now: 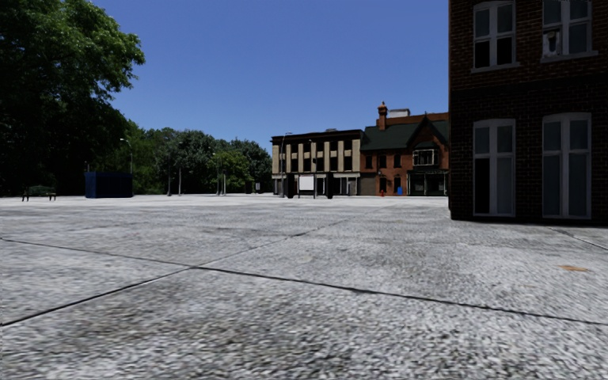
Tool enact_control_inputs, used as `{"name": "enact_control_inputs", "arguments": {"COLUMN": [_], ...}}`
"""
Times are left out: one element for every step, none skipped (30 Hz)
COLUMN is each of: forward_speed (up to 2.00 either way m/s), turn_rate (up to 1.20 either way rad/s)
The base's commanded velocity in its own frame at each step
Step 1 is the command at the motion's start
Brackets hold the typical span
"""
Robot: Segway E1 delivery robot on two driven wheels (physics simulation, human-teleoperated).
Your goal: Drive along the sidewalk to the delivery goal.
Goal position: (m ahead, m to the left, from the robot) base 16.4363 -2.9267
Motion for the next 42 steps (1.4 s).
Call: {"name": "enact_control_inputs", "arguments": {"forward_speed": [2.00, 2.00, 2.00, 2.00, 2.00, 2.00, 2.00, 2.00, 2.00, 2.00, 2.00, 2.00, 2.00, 2.00, 2.00, 2.00, 2.00, 2.00, 2.00, 2.00, 2.00, 2.00, 2.00, 2.00, 2.00, 2.00, 2.00, 2.00, 2.00, 2.00, 2.00, 2.00, 2.00, 2.00, 2.00, 2.00, 2.00, 2.00, 2.00, 2.00, 2.00, 2.00], "turn_rate": [0.00, 0.00, 0.00, 0.00, 0.00, 0.00, 0.00, 0.00, 0.00, 0.00, 0.00, 0.00, 0.00, 0.00, 0.00, 0.00, 0.00, 0.00, 0.00, 0.00, 0.00, 0.00, 0.00, 0.00, 0.00, 0.00, 0.00, 0.00, 0.00, 0.00, 0.00, 0.00, 0.00, 0.00, 0.00, 0.00, 0.00, 0.00, 0.00, 0.00, 0.00, 0.00]}}
